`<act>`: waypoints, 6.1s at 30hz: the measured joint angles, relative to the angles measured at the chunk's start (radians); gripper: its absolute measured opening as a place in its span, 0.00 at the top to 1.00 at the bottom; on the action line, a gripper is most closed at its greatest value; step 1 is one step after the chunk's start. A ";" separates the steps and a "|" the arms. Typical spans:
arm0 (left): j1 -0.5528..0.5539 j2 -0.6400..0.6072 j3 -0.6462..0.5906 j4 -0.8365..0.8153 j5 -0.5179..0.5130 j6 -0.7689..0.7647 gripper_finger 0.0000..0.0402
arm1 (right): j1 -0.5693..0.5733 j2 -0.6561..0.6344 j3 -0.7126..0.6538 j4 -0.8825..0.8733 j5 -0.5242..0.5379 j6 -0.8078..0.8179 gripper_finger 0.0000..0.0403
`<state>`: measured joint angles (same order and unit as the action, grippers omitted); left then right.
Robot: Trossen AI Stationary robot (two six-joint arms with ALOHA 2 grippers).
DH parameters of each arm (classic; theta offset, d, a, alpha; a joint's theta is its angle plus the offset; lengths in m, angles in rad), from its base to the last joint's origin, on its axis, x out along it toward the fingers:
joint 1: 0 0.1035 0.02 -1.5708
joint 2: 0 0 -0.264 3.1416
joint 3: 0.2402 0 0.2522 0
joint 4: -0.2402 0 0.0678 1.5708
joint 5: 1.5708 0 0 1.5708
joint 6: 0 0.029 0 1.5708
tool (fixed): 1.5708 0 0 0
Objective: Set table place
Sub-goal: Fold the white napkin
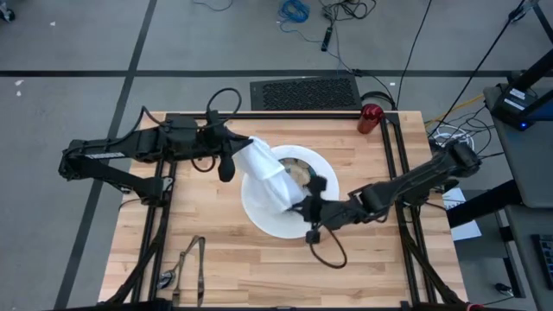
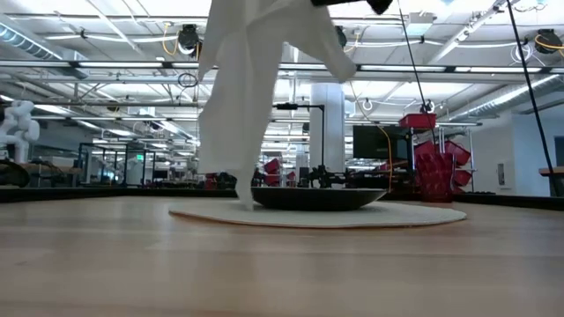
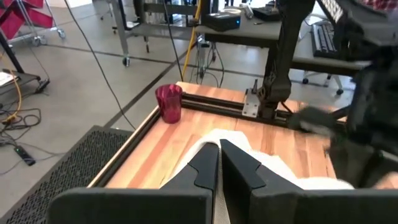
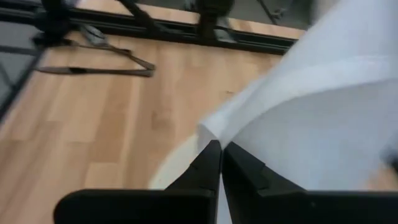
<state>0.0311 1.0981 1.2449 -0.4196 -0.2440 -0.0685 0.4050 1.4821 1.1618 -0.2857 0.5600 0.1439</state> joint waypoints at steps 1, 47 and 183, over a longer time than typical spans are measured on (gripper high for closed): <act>0.000 0.000 0.000 -0.003 0.000 0.000 1.00 | 0.000 -0.017 0.000 -0.028 0.034 0.025 1.00; -0.225 0.004 -0.002 -0.106 0.215 -0.133 1.00 | 0.095 -0.145 0.202 -0.323 -0.469 0.255 1.00; 0.089 0.445 -0.139 -0.285 -0.052 0.083 1.00 | -0.589 0.123 -0.395 -0.022 -0.042 -0.421 0.84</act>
<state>0.1200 1.5429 1.1060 -0.7046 -0.2961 0.0143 -0.1841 1.6047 0.7670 -0.3081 0.5182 -0.2768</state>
